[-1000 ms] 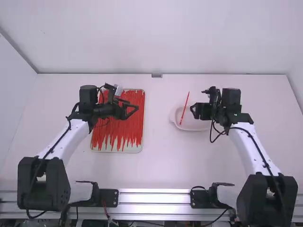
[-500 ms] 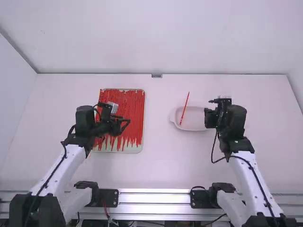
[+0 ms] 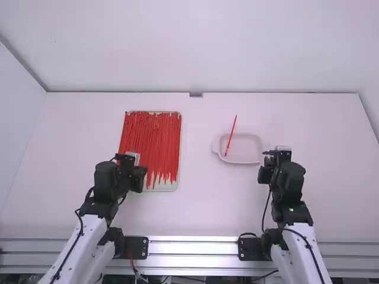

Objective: Fasten the cable tie

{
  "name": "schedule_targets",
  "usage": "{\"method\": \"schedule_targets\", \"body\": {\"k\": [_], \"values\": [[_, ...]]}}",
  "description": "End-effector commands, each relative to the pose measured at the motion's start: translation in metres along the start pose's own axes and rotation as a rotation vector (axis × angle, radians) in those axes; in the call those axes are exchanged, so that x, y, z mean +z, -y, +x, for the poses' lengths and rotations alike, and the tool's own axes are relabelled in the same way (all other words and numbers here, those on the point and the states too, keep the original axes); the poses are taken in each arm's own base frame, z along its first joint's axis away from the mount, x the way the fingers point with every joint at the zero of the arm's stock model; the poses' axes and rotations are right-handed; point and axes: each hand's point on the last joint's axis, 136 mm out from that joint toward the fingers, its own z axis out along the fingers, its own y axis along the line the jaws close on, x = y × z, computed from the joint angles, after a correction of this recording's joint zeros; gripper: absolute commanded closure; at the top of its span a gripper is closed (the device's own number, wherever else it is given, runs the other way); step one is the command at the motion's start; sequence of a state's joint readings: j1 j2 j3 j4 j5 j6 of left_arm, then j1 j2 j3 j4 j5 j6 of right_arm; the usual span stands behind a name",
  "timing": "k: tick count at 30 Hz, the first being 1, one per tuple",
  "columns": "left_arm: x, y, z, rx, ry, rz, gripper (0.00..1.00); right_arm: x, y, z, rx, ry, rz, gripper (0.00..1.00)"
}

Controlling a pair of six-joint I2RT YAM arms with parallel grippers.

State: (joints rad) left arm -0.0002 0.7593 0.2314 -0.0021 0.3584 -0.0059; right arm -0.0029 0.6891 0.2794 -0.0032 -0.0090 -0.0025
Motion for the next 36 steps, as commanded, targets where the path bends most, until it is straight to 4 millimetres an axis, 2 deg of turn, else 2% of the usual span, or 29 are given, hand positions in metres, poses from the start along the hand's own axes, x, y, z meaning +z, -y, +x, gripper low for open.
{"method": "schedule_targets", "body": {"k": [1,7,10,14,27,36], "values": [[-0.003,-0.017,0.013,0.007,0.005,-0.103,0.87,-0.002,0.001,0.013,0.001,0.002,0.006,0.88],[-0.006,-0.036,0.042,0.007,0.006,-0.215,0.98,-0.004,0.001,0.042,0.001,0.002,0.006,0.99],[-0.007,-0.046,0.057,0.007,0.006,-0.272,1.0,-0.004,0.001,0.057,0.001,0.002,0.006,1.0],[-0.014,-0.056,0.046,0.018,0.066,-0.34,1.0,-0.003,0.001,0.072,0.001,0.008,0.006,1.0],[-0.034,-0.052,0.003,0.055,0.273,-0.356,1.0,-0.019,0.0,0.029,-0.003,0.208,0.007,1.0],[-0.048,-0.046,-0.02,0.076,0.39,-0.353,1.0,-0.032,0.0,0.007,-0.005,0.321,0.007,1.0]]}}
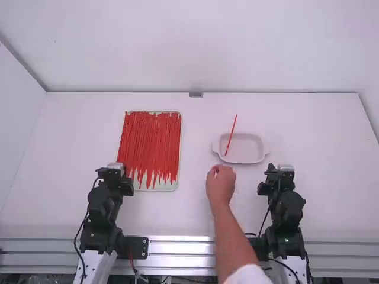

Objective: Fasten the cable tie

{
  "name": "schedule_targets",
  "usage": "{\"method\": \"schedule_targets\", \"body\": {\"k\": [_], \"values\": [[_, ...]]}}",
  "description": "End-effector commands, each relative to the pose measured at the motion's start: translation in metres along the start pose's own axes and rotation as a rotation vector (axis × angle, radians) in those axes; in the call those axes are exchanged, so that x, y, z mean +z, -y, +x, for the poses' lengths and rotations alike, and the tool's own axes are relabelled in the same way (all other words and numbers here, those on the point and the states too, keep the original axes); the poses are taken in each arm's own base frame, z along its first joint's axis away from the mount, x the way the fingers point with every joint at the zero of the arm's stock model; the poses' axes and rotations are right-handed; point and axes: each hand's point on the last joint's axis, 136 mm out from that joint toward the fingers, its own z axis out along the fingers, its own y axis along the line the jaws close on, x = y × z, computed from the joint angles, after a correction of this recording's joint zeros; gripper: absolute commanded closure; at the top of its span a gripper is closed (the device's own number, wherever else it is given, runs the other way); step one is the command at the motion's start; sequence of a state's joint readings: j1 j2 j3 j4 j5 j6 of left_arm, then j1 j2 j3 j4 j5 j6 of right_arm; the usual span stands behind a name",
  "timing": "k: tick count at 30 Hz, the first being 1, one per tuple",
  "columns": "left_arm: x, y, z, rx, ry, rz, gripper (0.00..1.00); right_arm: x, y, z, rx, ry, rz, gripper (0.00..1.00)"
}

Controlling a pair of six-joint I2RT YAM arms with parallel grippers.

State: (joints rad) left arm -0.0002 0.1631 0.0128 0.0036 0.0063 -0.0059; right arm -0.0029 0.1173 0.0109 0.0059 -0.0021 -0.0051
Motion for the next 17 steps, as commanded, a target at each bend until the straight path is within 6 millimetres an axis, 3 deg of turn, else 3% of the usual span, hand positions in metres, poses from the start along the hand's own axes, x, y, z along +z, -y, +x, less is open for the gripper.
{"method": "schedule_targets", "body": {"k": [1,9,17], "values": [[-0.001,-0.001,-0.001,0.006,0.02,-0.006,1.0,-0.001,0.0,-0.001,0.004,0.017,-0.001,1.0],[-0.008,-0.001,-0.021,0.006,0.11,-0.006,1.0,-0.007,0.0,-0.019,0.003,0.1,0.0,1.0],[-0.011,-0.001,-0.028,0.006,0.147,-0.006,1.0,-0.007,0.0,-0.019,0.003,0.1,0.0,1.0]]}}
